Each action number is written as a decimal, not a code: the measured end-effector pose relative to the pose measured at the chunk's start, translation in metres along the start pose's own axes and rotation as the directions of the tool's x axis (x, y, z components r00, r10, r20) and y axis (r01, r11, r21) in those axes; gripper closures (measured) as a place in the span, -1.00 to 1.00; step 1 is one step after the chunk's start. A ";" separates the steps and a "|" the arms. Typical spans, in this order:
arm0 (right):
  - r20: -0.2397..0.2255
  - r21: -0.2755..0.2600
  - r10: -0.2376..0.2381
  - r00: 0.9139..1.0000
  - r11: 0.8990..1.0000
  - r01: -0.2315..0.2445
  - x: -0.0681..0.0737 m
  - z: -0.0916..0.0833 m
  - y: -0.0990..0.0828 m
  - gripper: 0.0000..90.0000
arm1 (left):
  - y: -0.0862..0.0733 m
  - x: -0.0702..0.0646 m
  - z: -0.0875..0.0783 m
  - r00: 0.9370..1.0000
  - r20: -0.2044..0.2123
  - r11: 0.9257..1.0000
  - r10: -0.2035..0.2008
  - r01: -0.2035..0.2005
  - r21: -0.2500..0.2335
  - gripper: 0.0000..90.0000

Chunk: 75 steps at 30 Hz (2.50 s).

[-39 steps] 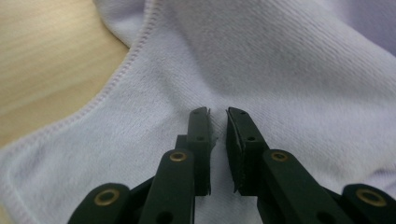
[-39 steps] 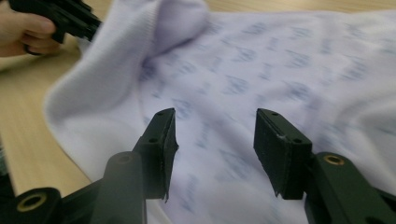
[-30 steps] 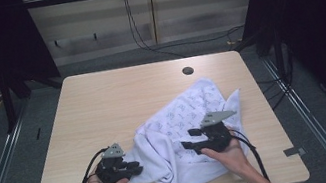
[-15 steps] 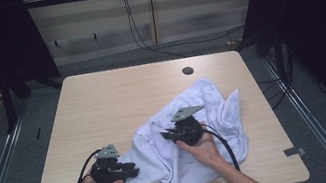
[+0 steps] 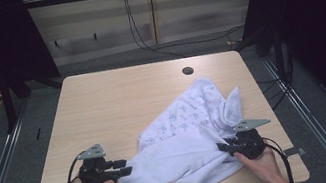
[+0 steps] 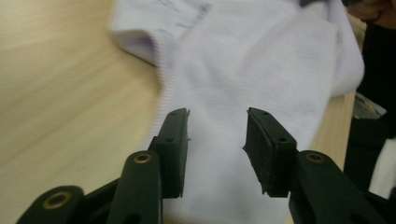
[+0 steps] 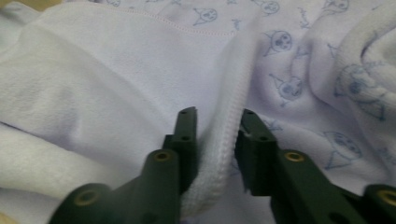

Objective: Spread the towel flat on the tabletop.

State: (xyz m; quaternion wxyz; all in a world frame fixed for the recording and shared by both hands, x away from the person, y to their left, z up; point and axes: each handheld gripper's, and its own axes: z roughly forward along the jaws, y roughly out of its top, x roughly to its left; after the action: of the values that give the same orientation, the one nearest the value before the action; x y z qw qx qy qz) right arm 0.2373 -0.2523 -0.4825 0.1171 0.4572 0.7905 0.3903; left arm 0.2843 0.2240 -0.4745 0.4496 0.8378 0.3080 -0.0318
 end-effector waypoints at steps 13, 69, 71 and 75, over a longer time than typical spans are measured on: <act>0.015 -0.094 -0.028 1.000 0.995 0.029 -0.023 0.024 0.042 0.23 | -0.016 0.028 -0.007 0.999 -0.018 0.999 -0.048 0.048 0.007 0.55; 0.002 -0.464 -0.015 1.000 0.886 0.014 -0.050 -0.089 0.155 0.97 | 0.136 0.007 -0.074 0.992 -0.090 0.905 0.083 -0.113 -0.410 0.99; 0.016 -0.498 -0.035 0.999 0.866 0.039 -0.045 -0.106 0.168 0.97 | 0.144 0.002 -0.081 0.990 -0.099 0.897 0.101 -0.134 -0.422 0.99; -0.005 -0.575 -0.080 0.997 0.816 0.063 -0.031 -0.140 0.173 0.97 | 0.154 -0.023 -0.106 0.977 -0.132 0.868 0.167 -0.209 -0.450 0.98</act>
State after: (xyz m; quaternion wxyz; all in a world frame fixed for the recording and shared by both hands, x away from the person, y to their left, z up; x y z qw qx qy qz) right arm 0.2880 -0.3007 -0.2686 0.2526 0.3649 0.6545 0.6121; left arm 0.3254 0.2318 -0.2913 0.6226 0.7334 0.2434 0.1234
